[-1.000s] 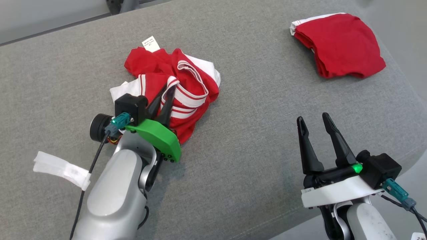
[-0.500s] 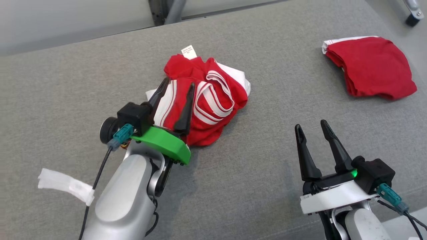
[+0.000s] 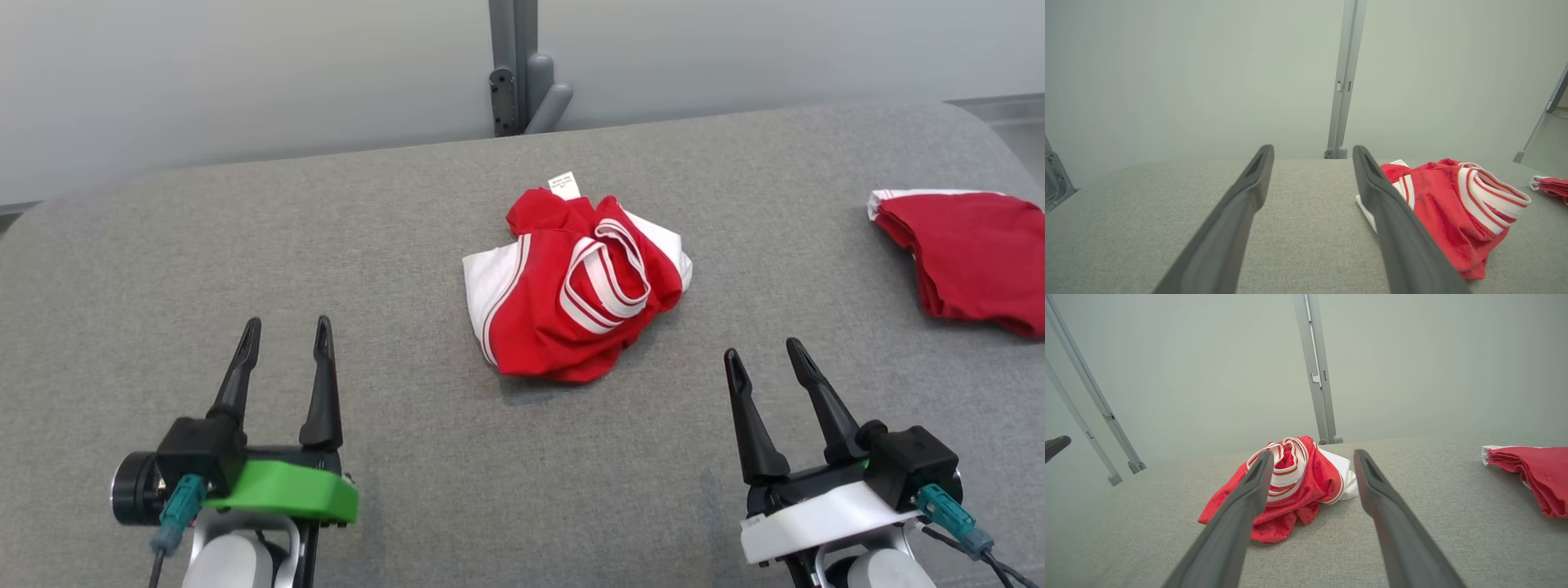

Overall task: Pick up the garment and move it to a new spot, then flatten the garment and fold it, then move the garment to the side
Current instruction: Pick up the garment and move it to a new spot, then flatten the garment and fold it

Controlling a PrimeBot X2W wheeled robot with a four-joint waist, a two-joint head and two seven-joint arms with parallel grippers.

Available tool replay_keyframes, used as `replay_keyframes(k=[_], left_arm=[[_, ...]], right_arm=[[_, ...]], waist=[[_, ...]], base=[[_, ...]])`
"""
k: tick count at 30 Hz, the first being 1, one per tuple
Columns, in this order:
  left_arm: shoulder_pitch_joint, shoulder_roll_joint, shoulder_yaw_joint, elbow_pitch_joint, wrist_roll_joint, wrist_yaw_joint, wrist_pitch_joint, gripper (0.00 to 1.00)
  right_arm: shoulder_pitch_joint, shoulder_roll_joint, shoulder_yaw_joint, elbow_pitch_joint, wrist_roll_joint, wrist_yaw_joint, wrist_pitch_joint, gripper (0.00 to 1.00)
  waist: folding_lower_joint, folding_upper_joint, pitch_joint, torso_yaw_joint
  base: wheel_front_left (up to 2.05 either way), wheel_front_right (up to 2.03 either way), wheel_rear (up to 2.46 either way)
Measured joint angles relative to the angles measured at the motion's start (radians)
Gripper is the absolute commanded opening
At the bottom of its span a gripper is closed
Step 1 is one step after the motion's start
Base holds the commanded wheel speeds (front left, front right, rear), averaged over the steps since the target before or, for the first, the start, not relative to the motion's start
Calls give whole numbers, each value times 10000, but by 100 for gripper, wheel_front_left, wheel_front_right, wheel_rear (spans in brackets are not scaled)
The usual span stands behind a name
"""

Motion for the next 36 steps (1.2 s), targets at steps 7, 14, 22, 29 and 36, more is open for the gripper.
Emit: replay_keyframes(k=[7, 14, 22, 29, 36], left_arm=[[1816, -359, 826, -1248, 1243, -127, 0, 100], [2983, -702, 746, -1630, 2163, -510, 0, 100], [3280, -825, 598, -1733, 2416, -533, 0, 100], [3278, -842, 646, -1766, 2487, -518, 0, 100], [3276, -848, 591, -1720, 2307, -433, 0, 100]], right_arm=[[414, 2, -174, 31, -67, 0, 2, 100], [819, -2, -476, 86, -73, 0, 2, 100], [989, 0, -548, 82, -46, 0, 0, 100], [996, 0, -575, 86, -48, 0, 2, 100], [996, 0, -591, 84, -44, 0, 2, 100]], waist=[[0, 0, -566, 513], [0, 0, -967, 801], [0, 0, -1071, 893], [0, 0, -1000, 837], [0, 0, -937, 825]], base=[[0, 0, 0], [0, 0, 0], [0, 0, 0], [0, 0, 0], [0, 0, 0]])
